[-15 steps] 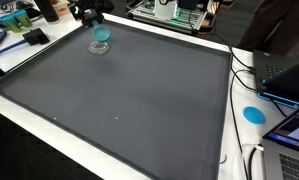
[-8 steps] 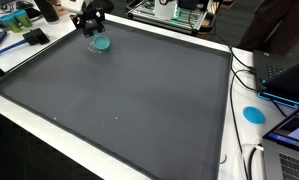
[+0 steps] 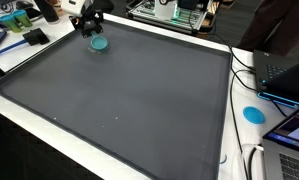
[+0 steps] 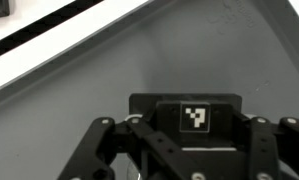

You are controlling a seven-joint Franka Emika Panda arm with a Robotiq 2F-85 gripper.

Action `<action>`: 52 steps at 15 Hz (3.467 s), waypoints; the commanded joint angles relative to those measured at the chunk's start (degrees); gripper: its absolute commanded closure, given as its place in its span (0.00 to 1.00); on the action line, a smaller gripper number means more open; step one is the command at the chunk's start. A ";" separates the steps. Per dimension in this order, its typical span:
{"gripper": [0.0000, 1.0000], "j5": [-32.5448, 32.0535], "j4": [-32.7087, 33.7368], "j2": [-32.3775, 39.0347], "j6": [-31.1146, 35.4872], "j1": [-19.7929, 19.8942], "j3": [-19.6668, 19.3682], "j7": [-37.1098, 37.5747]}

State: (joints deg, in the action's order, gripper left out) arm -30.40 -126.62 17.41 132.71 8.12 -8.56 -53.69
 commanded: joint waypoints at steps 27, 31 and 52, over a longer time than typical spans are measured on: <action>0.72 -8.45 6.28 9.45 -8.94 -1.14 1.49 8.82; 0.72 -8.47 6.24 9.50 -8.98 -1.03 1.49 8.85; 0.72 -6.73 7.31 9.73 -9.68 -0.47 3.07 4.71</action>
State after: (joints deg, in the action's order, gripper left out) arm -36.91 -119.19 24.25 122.23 6.49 -6.33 -48.12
